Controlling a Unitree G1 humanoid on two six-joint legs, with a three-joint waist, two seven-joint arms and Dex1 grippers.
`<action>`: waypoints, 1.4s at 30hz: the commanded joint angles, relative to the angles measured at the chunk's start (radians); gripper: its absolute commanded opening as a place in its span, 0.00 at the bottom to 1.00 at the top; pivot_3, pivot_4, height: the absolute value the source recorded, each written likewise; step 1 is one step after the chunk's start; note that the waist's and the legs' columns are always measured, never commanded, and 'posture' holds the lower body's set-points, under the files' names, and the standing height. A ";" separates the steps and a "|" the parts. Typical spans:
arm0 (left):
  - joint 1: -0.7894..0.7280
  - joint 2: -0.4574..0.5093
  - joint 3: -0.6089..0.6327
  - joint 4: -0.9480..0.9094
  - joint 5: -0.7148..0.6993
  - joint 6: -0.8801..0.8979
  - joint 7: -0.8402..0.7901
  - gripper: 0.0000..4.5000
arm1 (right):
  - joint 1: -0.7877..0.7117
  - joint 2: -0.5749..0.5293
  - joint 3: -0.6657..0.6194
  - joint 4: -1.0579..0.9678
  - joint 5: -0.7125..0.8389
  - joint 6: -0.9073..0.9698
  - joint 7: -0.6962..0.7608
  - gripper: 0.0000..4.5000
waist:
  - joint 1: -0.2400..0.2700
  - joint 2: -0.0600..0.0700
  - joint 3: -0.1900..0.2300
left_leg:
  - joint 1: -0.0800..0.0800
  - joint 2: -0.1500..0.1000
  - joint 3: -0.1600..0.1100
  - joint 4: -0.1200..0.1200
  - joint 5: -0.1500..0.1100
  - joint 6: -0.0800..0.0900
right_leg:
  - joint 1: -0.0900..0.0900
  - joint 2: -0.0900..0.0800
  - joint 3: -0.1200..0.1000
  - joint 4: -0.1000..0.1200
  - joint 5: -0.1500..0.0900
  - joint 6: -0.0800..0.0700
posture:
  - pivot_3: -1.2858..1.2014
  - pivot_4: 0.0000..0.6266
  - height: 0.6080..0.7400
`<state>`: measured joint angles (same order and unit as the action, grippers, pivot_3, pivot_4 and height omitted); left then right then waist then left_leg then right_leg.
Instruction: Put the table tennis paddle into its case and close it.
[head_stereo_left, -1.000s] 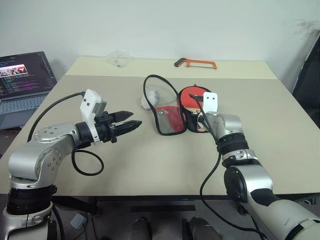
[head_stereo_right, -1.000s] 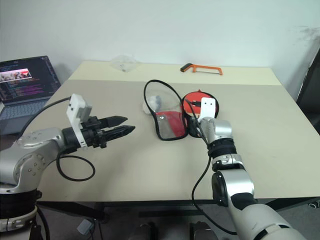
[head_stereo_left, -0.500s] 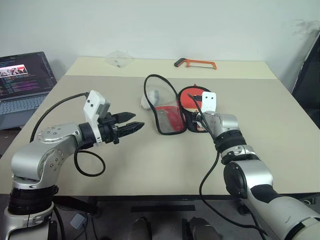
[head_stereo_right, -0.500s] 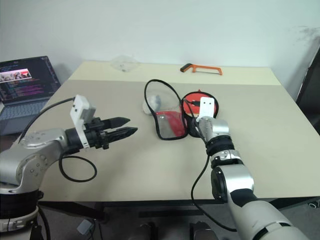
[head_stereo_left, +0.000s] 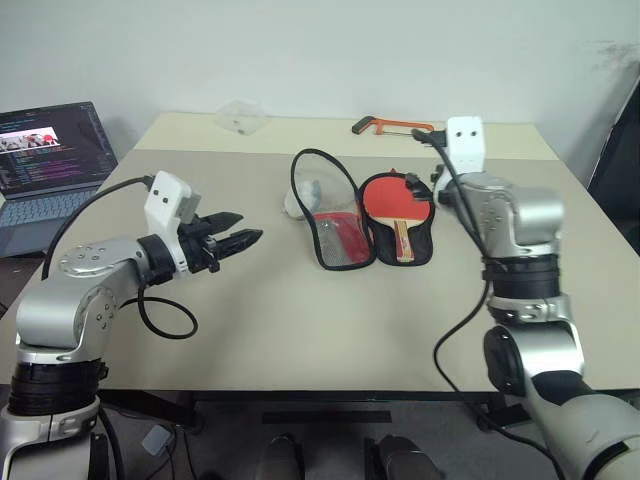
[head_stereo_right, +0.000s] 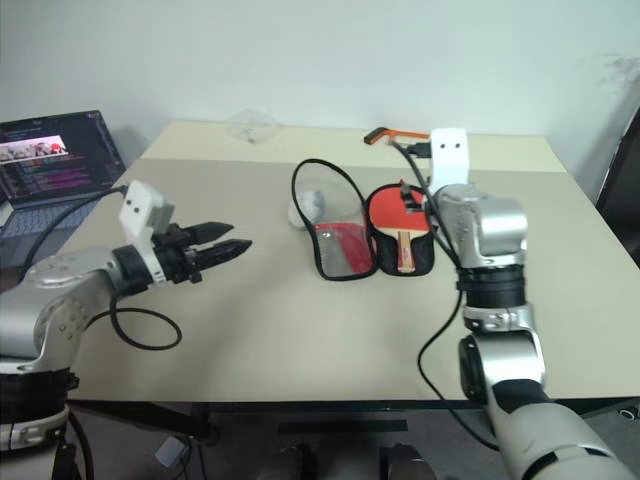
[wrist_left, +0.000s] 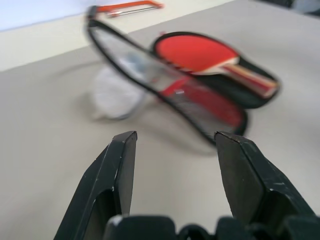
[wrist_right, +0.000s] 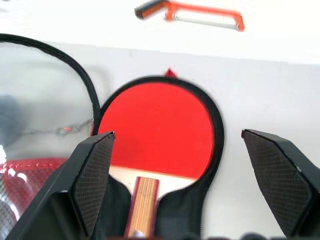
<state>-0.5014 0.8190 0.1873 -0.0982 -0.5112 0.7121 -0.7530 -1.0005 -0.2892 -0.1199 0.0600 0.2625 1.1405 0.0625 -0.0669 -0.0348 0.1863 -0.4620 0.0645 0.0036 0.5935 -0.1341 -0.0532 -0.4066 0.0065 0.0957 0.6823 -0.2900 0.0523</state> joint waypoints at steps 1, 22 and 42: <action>-0.085 -0.022 -0.089 0.094 0.124 -0.100 0.035 0.60 | 0.086 -0.059 -0.083 -0.130 0.195 -0.060 0.283 0.99 | 0.007 0.000 0.000 | 0.000 0.000 0.000 0.000 0.000 0.000 | 0.000 0.000 0.000 0.000 0.000 0.000 | 0.52 0.24 1.00; -0.400 -0.327 -0.323 0.597 0.449 -0.235 0.143 0.01 | 0.358 -0.308 0.053 -0.377 0.325 -0.215 0.704 1.00 | 0.019 0.001 0.000 | -0.002 0.000 0.000 0.009 0.000 0.000 | 0.001 0.001 0.001 0.002 0.001 0.003 | 0.52 0.24 1.00; -0.496 -0.667 -0.273 0.738 0.426 -0.501 0.196 0.01 | 0.328 -0.445 -0.117 -0.325 0.325 -0.271 0.654 1.00 | 0.037 0.001 0.000 | -0.004 -0.001 -0.001 0.015 0.000 0.000 | 0.001 0.000 0.001 0.005 0.003 0.005 | 0.52 0.24 1.00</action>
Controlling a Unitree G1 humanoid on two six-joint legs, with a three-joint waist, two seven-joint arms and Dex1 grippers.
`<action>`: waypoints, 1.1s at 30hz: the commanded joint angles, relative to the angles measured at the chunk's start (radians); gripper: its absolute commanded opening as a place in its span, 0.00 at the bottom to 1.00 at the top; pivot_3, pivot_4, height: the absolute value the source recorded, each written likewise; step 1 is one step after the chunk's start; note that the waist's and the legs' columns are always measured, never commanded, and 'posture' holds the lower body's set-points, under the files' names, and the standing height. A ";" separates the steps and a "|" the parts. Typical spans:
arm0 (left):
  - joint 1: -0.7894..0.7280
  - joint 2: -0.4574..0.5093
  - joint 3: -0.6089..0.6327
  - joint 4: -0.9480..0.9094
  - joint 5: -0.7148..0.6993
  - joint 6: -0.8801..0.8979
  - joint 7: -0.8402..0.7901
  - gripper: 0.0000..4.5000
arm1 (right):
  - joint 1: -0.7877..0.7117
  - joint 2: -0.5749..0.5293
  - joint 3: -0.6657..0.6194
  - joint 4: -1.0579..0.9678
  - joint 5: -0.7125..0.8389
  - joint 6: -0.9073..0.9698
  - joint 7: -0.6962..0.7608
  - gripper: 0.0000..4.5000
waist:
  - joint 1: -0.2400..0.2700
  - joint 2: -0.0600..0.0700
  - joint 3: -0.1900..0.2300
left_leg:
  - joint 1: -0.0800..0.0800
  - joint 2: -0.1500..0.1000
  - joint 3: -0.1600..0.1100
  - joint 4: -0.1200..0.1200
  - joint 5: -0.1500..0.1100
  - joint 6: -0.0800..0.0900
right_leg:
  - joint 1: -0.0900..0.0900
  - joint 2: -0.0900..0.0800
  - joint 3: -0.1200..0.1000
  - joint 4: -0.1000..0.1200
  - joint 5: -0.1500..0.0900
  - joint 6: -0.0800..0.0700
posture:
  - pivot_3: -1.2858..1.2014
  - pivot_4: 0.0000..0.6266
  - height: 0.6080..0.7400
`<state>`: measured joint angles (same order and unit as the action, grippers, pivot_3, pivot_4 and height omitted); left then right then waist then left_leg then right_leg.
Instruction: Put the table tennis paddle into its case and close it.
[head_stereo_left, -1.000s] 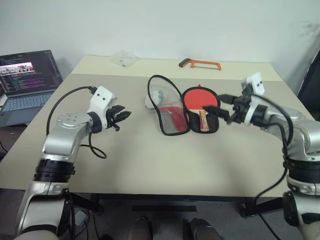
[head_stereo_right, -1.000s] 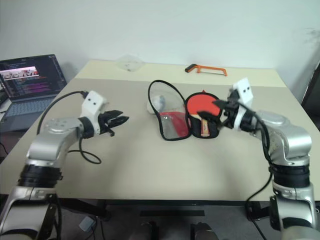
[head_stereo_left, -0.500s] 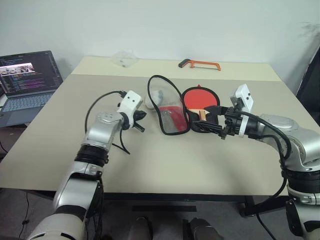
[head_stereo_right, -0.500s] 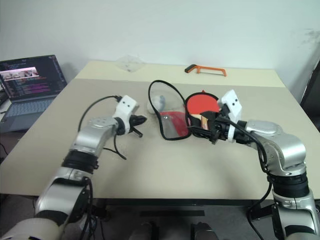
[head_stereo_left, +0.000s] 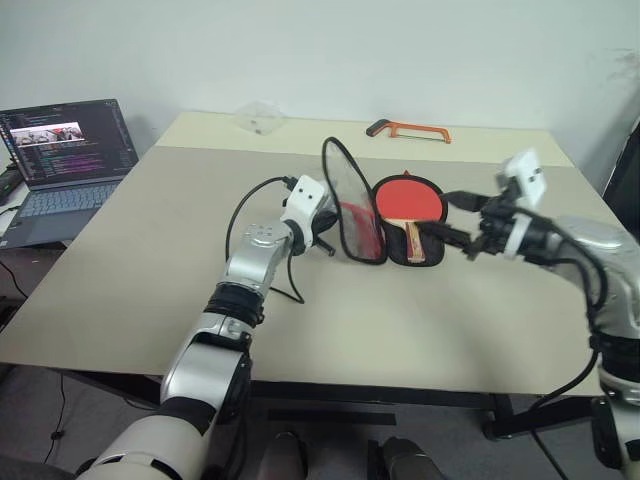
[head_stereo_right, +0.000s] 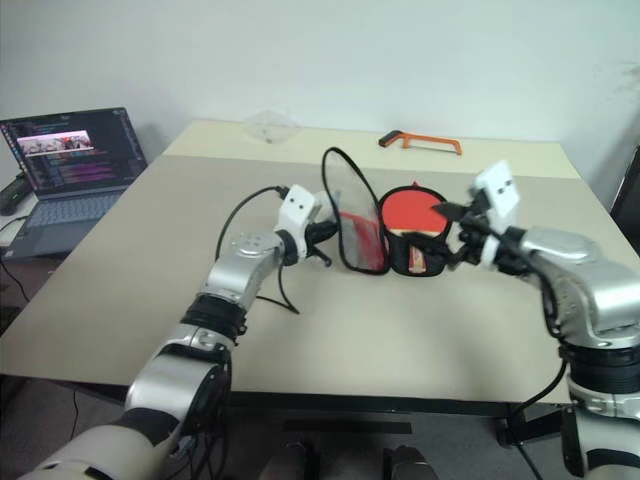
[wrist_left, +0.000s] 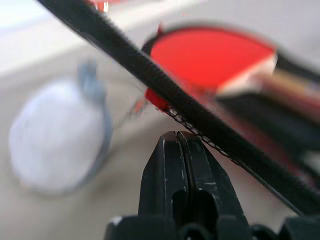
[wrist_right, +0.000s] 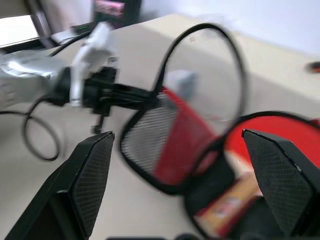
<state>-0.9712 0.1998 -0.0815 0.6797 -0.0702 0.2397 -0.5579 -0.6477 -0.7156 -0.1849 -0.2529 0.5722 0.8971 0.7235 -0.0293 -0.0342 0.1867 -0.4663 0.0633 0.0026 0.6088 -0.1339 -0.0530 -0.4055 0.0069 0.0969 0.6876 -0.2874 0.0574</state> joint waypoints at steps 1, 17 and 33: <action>-0.025 -0.068 -0.004 -0.043 -0.018 -0.027 0.006 0.01 | -0.030 -0.019 -0.064 -0.010 0.019 -0.027 -0.016 1.00 | 0.000 0.000 0.000 | 0.000 0.000 0.000 0.000 0.000 0.000 | 0.000 0.000 0.000 0.000 0.000 0.000 | 0.52 0.24 1.00; 0.038 0.036 0.056 -0.235 -0.089 0.102 -0.104 0.01 | -0.011 0.057 -0.172 0.000 0.128 0.119 -0.222 1.00 | -0.025 0.001 0.000 | 0.002 0.000 -0.001 0.000 0.000 0.000 | 0.000 0.001 0.001 0.004 0.000 0.000 | 0.52 0.24 1.00; 0.305 0.469 0.229 -0.684 -0.415 0.428 -0.457 0.91 | -0.194 0.369 -0.543 0.482 0.249 0.275 -0.736 1.00 | -0.027 0.002 0.000 | 0.003 0.001 0.000 -0.001 0.001 0.001 | 0.000 0.000 0.000 0.006 -0.001 -0.002 | 0.52 0.24 1.00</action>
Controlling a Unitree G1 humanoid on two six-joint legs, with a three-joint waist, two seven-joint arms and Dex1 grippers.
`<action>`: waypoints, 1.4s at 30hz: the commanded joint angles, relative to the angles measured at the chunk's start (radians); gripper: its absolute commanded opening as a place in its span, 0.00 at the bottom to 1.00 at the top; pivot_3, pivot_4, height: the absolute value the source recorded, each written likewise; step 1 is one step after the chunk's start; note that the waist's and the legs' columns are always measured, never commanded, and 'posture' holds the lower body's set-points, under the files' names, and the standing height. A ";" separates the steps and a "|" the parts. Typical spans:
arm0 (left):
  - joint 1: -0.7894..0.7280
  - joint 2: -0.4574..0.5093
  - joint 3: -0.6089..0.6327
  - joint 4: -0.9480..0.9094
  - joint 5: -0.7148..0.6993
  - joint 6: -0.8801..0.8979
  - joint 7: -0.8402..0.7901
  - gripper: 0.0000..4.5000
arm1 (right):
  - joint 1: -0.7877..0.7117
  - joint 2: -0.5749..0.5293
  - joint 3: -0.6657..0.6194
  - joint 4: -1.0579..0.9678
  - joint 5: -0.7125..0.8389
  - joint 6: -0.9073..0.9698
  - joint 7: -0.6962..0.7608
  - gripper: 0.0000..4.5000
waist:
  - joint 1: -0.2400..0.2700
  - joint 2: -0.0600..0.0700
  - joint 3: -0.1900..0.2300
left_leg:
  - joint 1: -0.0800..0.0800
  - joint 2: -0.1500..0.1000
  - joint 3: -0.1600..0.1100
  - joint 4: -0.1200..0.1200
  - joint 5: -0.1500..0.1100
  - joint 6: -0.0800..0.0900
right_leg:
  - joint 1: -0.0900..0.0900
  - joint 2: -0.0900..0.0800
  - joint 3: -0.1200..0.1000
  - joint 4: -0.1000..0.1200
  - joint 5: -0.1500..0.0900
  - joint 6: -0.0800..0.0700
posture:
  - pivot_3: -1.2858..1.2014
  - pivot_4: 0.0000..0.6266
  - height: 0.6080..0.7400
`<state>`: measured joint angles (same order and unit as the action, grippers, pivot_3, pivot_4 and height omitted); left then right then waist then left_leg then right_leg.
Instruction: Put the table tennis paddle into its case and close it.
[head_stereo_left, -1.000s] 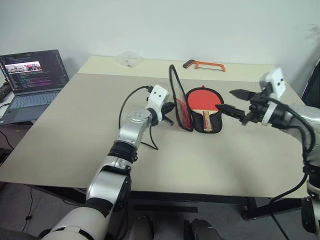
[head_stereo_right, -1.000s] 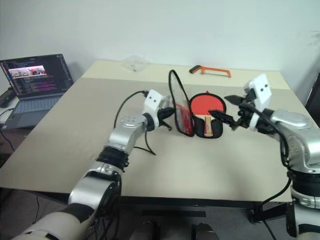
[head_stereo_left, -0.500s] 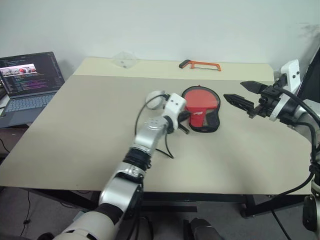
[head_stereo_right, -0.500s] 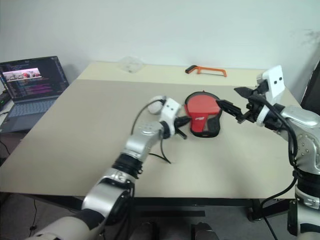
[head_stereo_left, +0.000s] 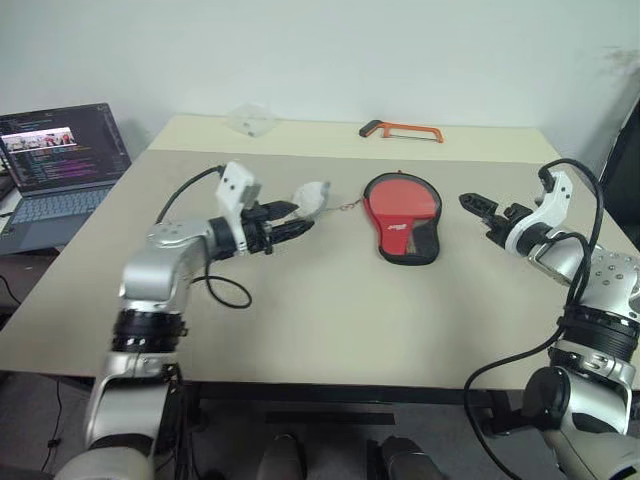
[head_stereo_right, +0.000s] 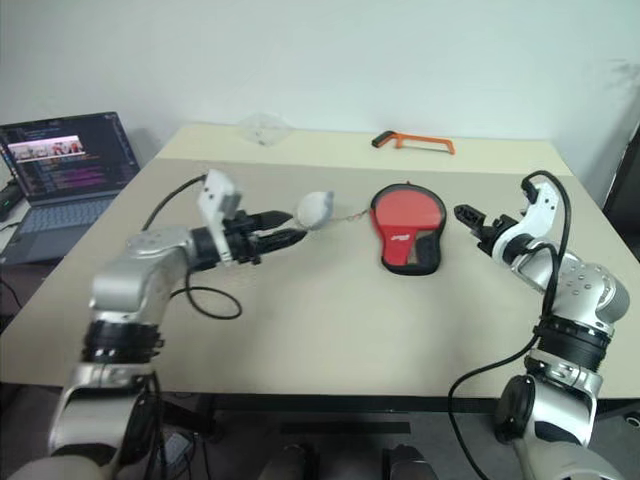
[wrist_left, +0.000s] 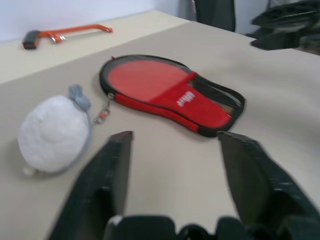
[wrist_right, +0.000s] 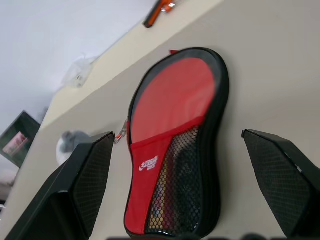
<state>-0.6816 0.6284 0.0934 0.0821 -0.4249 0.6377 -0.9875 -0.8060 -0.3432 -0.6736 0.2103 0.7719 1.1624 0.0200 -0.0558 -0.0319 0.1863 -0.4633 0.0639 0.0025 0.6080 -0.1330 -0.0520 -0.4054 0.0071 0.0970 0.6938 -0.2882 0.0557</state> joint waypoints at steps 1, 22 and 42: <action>0.029 0.054 0.063 -0.100 -0.073 0.041 -0.028 0.99 | -0.040 -0.001 -0.065 0.033 0.056 0.014 -0.043 1.00 | -0.001 0.000 0.000 | 0.000 0.000 0.000 0.000 0.000 0.000 | 0.000 0.000 0.000 0.000 0.000 0.000 | 0.52 0.24 1.00; 0.131 0.076 0.026 -0.244 -0.060 0.009 0.067 1.00 | 0.045 0.178 0.040 0.118 0.024 -0.062 -0.107 1.00 | -0.004 0.000 0.000 | 0.001 0.001 0.001 0.000 0.000 0.000 | 0.000 0.001 0.001 0.000 0.000 0.000 | 0.52 0.24 1.00; 0.151 0.067 0.008 -0.281 -0.055 0.006 0.132 1.00 | -0.044 0.247 0.135 0.243 0.020 -0.193 -0.032 1.00 | -0.028 0.000 0.000 | 0.001 0.001 0.001 0.000 0.000 0.000 | 0.000 0.001 0.001 0.000 -0.001 0.000 | 0.52 0.24 1.00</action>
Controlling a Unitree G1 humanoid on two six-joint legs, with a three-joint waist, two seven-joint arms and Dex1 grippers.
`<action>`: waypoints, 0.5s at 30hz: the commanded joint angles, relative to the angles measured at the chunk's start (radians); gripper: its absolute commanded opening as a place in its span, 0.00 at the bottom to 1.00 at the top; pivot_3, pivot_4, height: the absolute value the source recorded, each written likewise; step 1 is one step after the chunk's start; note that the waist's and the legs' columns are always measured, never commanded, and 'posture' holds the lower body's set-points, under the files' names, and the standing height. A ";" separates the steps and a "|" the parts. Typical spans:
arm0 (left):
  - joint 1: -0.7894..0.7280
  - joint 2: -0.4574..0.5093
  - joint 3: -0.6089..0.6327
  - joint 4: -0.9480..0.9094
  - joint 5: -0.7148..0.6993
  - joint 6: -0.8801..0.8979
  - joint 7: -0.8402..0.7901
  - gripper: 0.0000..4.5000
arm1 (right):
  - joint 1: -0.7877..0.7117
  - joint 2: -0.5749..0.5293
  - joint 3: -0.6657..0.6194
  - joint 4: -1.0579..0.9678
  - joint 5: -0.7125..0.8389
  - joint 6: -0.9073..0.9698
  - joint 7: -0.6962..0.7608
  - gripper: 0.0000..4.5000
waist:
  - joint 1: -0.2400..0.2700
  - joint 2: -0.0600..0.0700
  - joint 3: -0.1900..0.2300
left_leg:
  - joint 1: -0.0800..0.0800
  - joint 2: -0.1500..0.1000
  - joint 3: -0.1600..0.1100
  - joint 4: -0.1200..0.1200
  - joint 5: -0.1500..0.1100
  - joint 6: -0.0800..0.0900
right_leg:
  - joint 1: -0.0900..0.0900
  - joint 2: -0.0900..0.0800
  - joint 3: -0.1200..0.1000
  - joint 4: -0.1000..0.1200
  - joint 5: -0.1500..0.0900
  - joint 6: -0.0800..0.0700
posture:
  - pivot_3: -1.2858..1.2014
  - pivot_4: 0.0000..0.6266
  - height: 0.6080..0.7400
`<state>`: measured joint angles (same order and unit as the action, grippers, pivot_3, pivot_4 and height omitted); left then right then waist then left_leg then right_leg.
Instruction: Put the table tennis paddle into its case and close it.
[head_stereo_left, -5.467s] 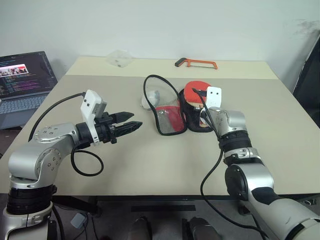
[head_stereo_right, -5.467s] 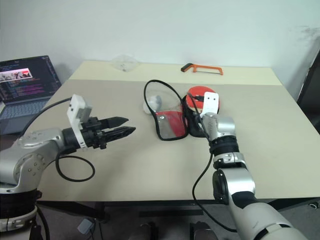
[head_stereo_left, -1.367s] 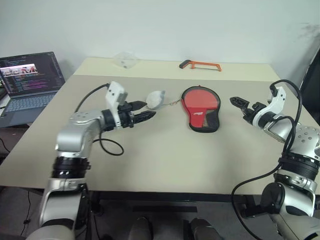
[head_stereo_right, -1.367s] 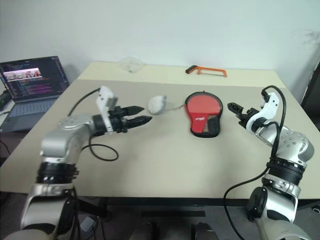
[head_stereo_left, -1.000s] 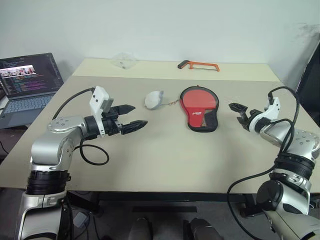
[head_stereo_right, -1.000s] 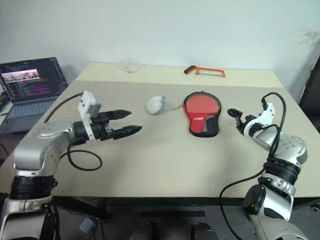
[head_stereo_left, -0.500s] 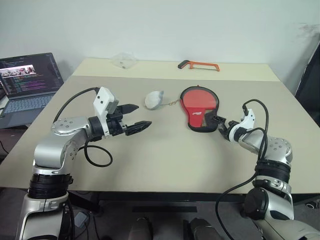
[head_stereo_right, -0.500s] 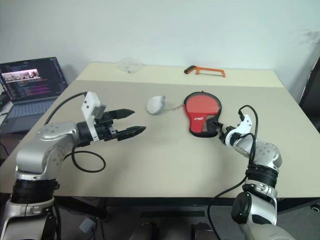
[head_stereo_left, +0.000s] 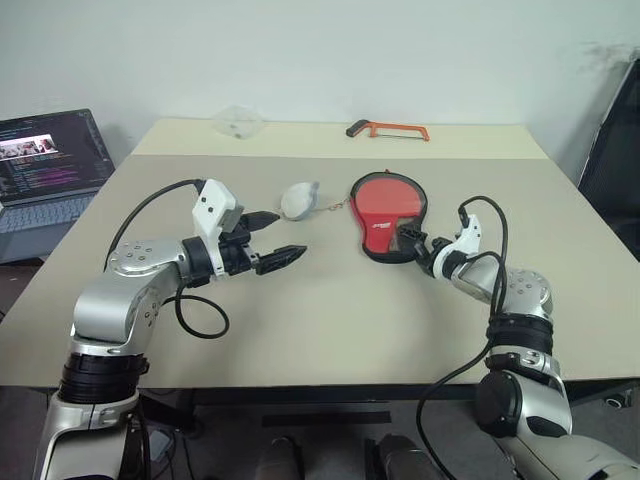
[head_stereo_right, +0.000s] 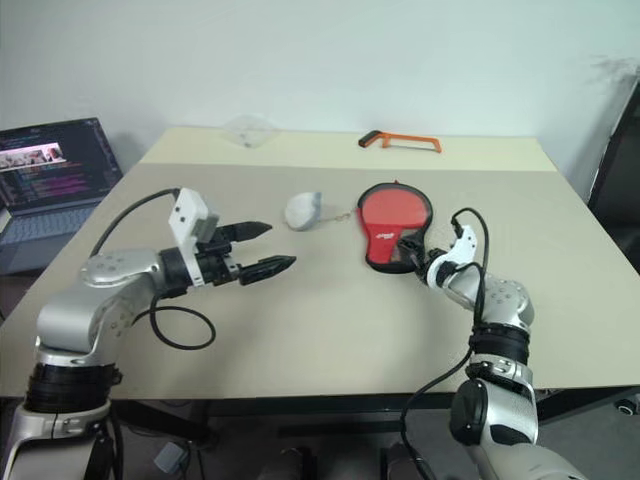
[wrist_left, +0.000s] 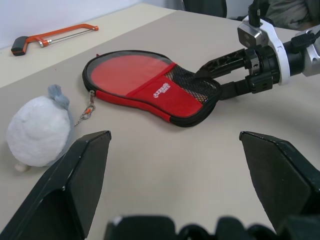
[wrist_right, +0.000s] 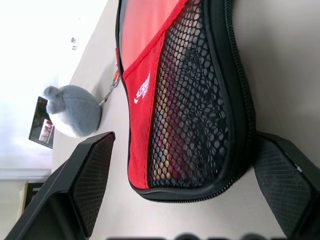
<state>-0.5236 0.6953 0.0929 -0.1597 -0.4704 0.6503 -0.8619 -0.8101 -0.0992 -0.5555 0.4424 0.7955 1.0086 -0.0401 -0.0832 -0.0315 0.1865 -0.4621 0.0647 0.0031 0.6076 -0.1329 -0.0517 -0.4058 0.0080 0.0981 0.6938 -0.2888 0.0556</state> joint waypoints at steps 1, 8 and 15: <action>-0.008 0.000 0.007 -0.039 -0.009 -0.007 0.009 1.00 | -0.045 0.003 0.021 0.028 -0.011 -0.054 0.033 1.00 | -0.001 0.000 0.000 | 0.000 0.000 0.000 0.000 0.000 0.000 | 0.000 0.000 0.000 0.000 0.000 0.000 | 0.52 0.24 1.00; -0.015 -0.006 -0.006 -0.038 -0.005 -0.011 0.018 1.00 | -0.081 0.014 0.038 0.128 -0.037 -0.142 0.078 0.96 | -0.003 0.000 0.000 | 0.000 0.000 0.000 0.000 0.000 0.000 | 0.000 0.000 0.000 0.000 0.000 0.001 | 0.52 0.24 1.00; -0.021 -0.004 -0.012 -0.028 -0.001 -0.018 0.018 1.00 | -0.078 0.011 0.049 0.152 -0.051 -0.159 0.079 0.49 | -0.003 0.000 0.000 | 0.000 0.000 0.000 0.000 0.000 0.000 | 0.000 0.000 0.000 0.000 0.000 0.001 | 0.52 0.24 1.00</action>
<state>-0.5240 0.6871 0.0758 -0.1595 -0.4689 0.6492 -0.8420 -0.8648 -0.0887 -0.5166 0.6129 0.7341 0.8602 0.0224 -0.0864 -0.0313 0.1866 -0.4622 0.0648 0.0030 0.6068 -0.1329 -0.0517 -0.4060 0.0082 0.0981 0.6933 -0.2893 0.0563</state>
